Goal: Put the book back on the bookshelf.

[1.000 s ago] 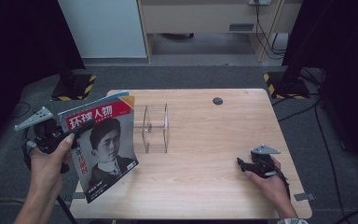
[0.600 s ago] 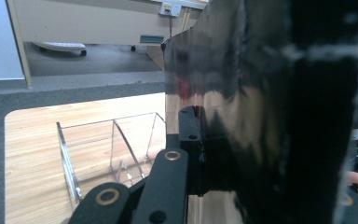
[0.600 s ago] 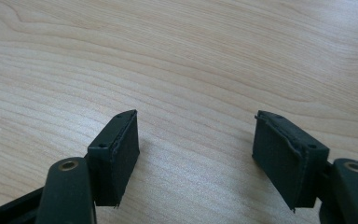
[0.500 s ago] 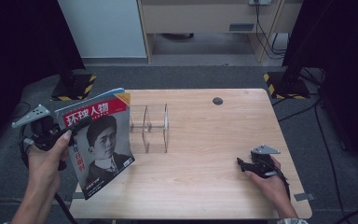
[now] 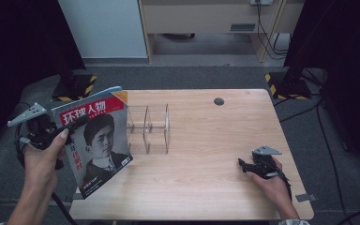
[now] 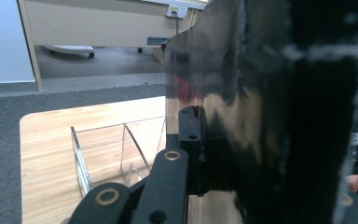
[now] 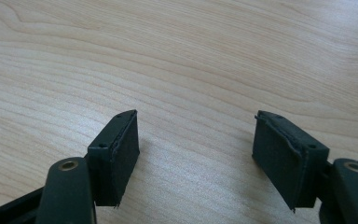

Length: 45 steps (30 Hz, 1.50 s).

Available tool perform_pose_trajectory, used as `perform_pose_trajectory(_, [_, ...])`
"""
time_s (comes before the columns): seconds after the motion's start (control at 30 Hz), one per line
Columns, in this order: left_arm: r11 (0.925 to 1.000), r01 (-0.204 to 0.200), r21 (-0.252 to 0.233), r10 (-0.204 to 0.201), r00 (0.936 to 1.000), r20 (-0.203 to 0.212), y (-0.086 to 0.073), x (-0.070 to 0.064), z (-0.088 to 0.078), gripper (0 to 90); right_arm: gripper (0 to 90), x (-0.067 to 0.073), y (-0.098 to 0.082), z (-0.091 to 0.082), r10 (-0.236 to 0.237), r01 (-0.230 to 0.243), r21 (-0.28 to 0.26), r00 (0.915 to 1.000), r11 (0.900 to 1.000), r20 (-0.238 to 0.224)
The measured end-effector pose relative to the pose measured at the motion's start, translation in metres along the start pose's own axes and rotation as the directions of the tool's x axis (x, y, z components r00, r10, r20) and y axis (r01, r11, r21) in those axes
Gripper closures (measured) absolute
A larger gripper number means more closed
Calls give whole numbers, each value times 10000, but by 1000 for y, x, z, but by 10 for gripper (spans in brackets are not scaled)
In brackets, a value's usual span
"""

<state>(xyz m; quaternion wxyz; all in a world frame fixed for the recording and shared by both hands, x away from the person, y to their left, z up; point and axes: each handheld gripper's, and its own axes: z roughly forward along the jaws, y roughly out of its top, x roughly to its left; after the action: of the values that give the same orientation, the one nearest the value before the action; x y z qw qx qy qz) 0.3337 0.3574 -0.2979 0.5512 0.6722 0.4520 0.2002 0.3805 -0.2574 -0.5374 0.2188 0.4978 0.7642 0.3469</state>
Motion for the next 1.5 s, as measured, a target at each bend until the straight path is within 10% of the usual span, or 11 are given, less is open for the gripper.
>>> perform_pose_trajectory(0.57, [9998, 158, -106, -164, 9981, -599, -5, 22, -17, 864, 316, 0, 0, 0, 3, -3, -6, 10000, 10000, 4])
perform_pose_trajectory(1.5, [9982, -67, -592, -23, 9885, -1510, -6, 52, 26, 864, 315, 0, 0, 0, -28, 28, -9, 10000, 10000, -17])
